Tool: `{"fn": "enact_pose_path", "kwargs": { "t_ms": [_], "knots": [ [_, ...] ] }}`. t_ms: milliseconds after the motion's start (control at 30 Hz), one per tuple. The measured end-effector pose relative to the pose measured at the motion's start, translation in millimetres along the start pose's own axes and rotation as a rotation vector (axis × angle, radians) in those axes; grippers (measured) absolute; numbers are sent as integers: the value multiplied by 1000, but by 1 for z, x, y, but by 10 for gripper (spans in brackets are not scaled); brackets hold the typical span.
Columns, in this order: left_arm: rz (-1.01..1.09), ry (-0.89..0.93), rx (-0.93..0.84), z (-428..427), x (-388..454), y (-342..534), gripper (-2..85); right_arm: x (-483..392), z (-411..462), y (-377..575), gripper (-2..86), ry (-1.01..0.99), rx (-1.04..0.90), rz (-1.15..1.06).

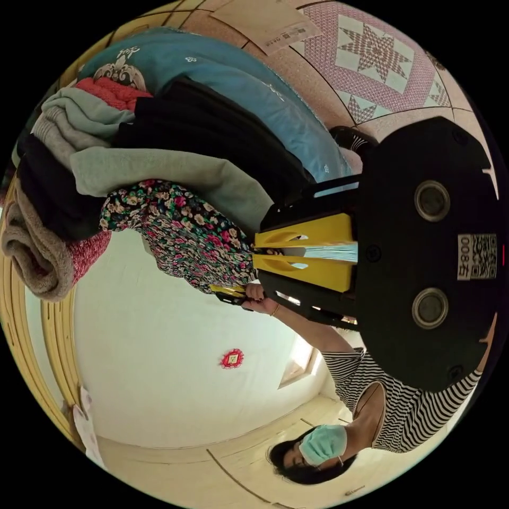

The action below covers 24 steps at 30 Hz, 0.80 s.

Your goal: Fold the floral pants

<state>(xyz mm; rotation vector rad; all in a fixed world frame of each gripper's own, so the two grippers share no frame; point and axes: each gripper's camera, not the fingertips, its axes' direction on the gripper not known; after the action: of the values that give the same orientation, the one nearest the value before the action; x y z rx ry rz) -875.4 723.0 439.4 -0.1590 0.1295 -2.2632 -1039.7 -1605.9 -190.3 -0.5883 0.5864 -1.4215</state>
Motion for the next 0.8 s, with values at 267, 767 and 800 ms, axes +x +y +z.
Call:
{"fn": "enact_pose_path", "kwargs": {
  "t_ms": [267,767,800],
  "knots": [
    [90,-93,-66,19,69,-64,29,15,-32,-16,20,61,-28,-2],
    [193,-212,131,-37,181,-75,11,-3,-84,-77,1,146,182,-101],
    [216,-216,127,-34,189,-78,9,-10,-81,-88,1,166,176,-128]
  ]
}}
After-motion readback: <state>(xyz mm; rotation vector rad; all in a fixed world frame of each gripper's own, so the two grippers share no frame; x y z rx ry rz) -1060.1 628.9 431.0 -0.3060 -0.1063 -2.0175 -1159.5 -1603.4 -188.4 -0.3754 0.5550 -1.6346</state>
